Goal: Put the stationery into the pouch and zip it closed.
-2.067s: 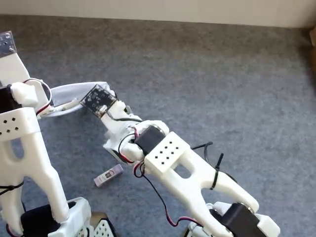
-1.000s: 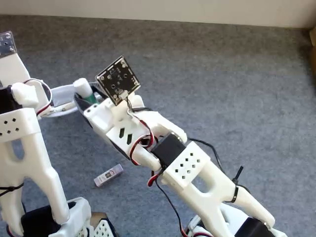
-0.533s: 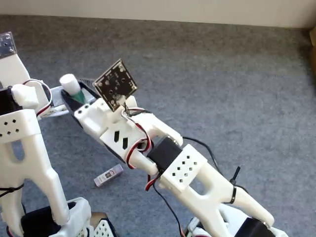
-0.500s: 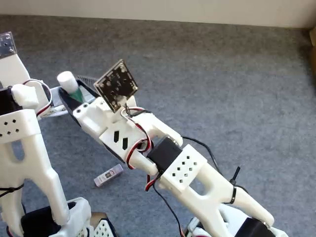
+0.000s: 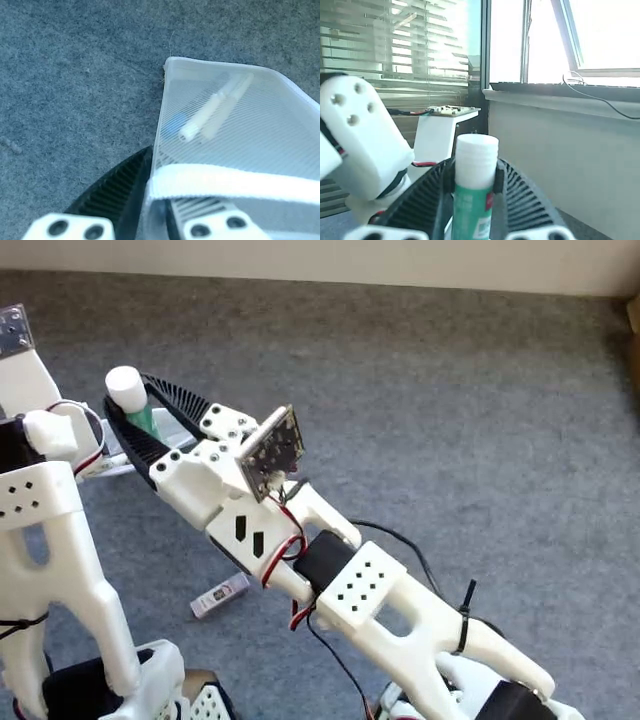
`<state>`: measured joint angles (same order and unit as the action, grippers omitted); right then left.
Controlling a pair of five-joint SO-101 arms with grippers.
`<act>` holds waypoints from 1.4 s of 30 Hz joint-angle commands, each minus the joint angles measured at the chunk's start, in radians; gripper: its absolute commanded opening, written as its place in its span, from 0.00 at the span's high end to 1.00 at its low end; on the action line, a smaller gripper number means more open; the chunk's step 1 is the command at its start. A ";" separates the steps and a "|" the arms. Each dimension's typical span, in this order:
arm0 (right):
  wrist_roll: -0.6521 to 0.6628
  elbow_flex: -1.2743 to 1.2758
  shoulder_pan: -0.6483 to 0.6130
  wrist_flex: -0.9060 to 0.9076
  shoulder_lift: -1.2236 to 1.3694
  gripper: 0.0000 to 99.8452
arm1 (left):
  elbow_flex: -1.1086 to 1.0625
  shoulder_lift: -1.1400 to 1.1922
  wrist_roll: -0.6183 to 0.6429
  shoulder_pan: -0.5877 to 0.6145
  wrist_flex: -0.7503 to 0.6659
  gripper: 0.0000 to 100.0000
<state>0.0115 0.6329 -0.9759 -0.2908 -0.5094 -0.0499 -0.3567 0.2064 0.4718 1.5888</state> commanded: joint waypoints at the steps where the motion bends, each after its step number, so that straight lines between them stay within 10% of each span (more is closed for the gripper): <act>1: -0.003 -0.010 -0.002 -0.053 -0.036 0.99 | -0.002 0.005 0.011 0.015 -0.015 0.99; 26: 0.003 -0.028 0.059 -0.280 0.268 0.99 | -0.013 0.005 0.009 0.018 -0.020 0.99; 34: 0.342 -0.025 0.031 -0.275 0.268 0.99 | -0.013 0.005 0.008 0.018 -0.020 0.99; 42: 0.376 0.019 0.030 -0.274 0.263 0.99 | -0.013 0.005 0.008 0.018 -0.021 0.99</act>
<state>0.3705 0.6605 -0.9436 -0.5455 -0.2302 -0.0514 -0.3567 0.2064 0.4718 1.5888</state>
